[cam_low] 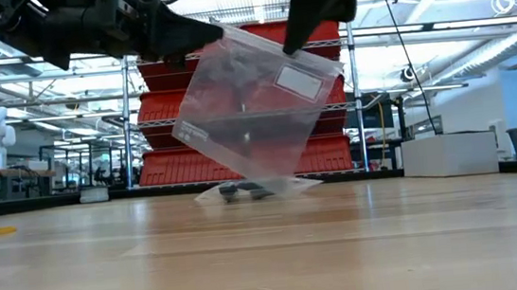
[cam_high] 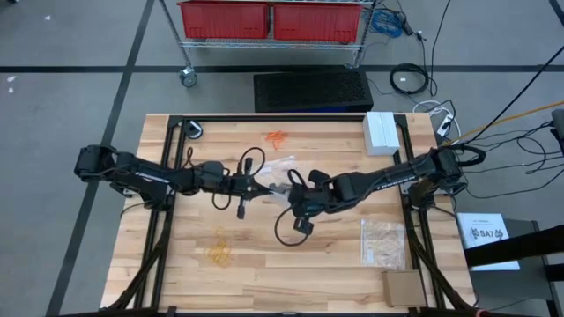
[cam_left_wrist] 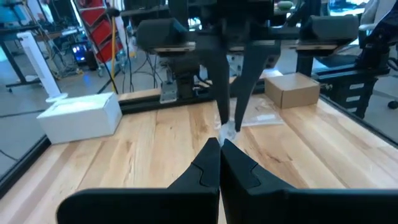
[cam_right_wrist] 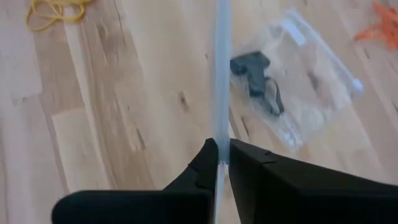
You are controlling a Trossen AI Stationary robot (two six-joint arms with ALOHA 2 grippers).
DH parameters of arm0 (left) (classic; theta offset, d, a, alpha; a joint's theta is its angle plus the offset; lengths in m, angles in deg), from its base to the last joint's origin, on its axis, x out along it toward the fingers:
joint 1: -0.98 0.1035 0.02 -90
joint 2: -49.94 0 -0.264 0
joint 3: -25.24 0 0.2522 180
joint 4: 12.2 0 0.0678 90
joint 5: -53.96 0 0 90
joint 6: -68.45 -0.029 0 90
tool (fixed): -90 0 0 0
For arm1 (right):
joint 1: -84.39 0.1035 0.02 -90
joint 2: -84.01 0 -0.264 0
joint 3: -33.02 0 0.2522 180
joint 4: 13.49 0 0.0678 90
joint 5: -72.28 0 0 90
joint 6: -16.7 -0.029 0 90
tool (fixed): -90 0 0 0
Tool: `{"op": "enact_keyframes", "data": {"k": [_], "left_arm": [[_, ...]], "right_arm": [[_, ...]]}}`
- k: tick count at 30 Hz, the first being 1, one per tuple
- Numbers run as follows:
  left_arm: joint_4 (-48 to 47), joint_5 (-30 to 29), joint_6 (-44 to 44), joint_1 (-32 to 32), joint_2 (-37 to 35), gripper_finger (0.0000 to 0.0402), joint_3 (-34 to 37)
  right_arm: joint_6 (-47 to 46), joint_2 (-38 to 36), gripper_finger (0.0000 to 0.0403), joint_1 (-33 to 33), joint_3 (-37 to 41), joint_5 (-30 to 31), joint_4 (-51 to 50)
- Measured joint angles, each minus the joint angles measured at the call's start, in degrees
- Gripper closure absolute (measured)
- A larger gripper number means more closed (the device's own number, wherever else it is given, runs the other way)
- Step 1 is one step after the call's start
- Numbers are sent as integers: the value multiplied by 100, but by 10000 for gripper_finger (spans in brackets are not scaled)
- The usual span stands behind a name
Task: Sort rubber bands
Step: Open the top zip bag
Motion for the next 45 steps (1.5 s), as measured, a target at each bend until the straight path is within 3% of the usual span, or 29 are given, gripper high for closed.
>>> {"op": "enact_keyframes", "data": {"k": [19, 28, 36, 39, 43, 45], "left_arm": [[-59, -37, -2, 0, -25, 401, 0], [-41, -81, 2, 4, -39, 402, 0], [-71, -76, 4, 4, -39, 401, 0], [-72, -72, 13, 4, -36, 402, 0], [-72, -60, 15, 3, -35, 402, 0], [-72, -58, 15, 2, -34, 402, 0]], "right_arm": [[-799, 4, 390, 409, 9, 12, -846], [-776, 9, 326, 436, -254, -37, -882], [-137, 9, 287, 428, -529, 776, -401], [263, 9, 307, 378, -529, 1049, -263], [627, 9, 378, 293, -529, 1406, -119], [808, 16, 395, 240, -529, 1404, -26]]}}
